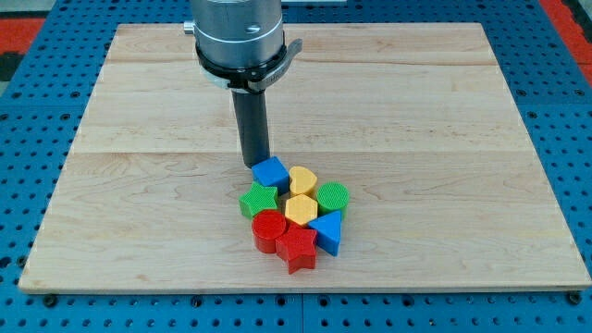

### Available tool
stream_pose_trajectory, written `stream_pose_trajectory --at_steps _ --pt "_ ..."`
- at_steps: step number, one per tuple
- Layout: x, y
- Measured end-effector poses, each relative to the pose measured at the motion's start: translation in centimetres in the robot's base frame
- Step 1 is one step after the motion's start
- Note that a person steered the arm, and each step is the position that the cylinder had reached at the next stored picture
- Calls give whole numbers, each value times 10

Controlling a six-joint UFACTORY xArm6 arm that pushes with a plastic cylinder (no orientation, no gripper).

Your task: Move your arm to the left side of the red blocks

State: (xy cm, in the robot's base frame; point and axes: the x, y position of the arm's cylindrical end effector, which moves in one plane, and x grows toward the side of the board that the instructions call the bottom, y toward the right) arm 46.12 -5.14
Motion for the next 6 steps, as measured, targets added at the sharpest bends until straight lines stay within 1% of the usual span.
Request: stream_pose_trajectory --at_steps 3,4,5,6 --pt "-2 0" --pt "-2 -8" --pt "-3 -34" --pt "1 -86"
